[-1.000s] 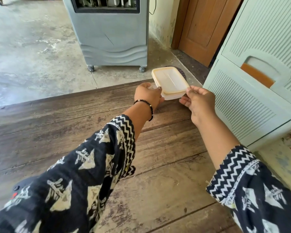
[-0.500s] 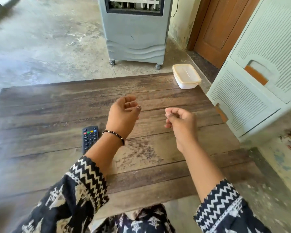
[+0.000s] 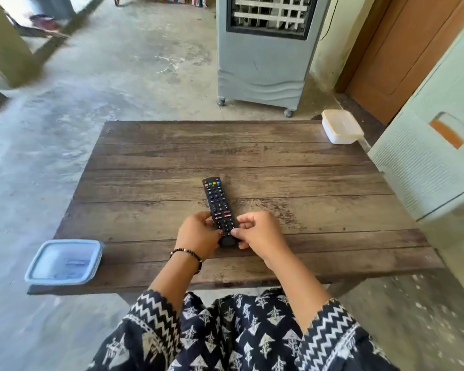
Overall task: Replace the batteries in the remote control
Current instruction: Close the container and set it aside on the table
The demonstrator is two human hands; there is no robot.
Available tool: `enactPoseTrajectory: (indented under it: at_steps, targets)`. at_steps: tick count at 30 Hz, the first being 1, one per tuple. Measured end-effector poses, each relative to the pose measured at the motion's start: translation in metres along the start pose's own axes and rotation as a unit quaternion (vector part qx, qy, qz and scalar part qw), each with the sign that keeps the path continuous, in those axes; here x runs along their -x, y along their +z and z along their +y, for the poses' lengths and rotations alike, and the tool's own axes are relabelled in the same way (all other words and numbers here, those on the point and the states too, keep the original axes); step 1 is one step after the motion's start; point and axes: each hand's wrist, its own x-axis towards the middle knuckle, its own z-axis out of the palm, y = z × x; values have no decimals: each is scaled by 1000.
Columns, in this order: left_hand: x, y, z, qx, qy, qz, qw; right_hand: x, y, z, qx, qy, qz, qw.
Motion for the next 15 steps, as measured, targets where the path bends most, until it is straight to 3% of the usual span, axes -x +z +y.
enactPoseTrajectory:
  at_steps: [10,15]
  targets:
    - [-25,20,17,57,58,-20,996,-19,-18,7,-22,-15,55,998]
    - [-44,35,46,35,81,-38,995,-48,-41,3,-14,-12,91,996]
